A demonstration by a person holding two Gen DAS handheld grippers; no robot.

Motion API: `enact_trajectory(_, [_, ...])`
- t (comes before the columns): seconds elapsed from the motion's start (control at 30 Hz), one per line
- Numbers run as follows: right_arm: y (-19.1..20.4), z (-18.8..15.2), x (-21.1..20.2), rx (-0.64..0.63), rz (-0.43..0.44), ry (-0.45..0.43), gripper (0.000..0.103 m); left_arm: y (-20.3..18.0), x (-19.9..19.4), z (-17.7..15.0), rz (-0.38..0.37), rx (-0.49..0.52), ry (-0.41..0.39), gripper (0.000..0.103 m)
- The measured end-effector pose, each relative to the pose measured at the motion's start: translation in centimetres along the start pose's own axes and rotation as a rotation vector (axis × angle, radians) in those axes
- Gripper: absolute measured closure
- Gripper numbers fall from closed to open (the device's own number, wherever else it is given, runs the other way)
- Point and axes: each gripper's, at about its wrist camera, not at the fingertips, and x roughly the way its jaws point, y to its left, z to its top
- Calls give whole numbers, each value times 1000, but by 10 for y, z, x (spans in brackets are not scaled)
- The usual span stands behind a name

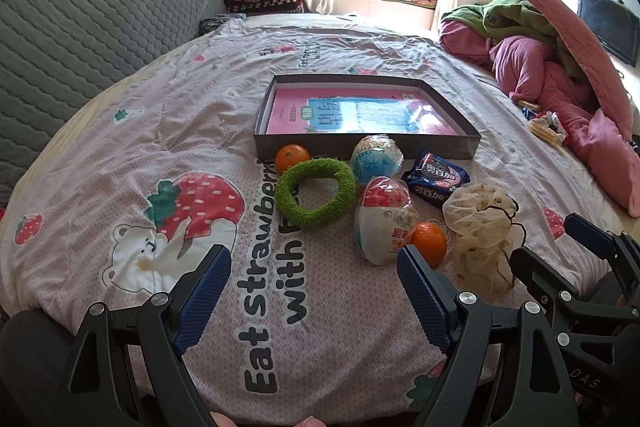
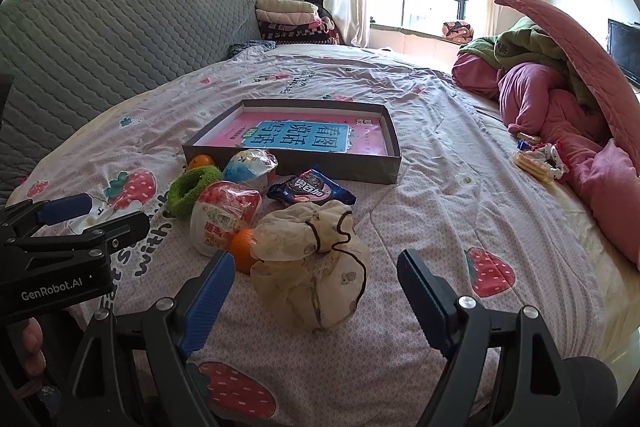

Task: Organize objects
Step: 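Close the right gripper on the beige mesh bag while the left gripper grasps the green fuzzy ring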

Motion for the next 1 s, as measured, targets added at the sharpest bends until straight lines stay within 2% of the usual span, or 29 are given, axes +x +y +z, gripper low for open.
enact_trajectory(0.47, [-2,-3,2,4,5,23,20,4,5,-4,-8,-11,33,17])
enact_trajectory(0.73, [-7,-9,12,18,9,81,20,13,20,-9,-4,-26,72,17])
enact_trajectory(1.0, [-10,-14,24,37,13,125,20,16,31,-10,13,-10,71,17])
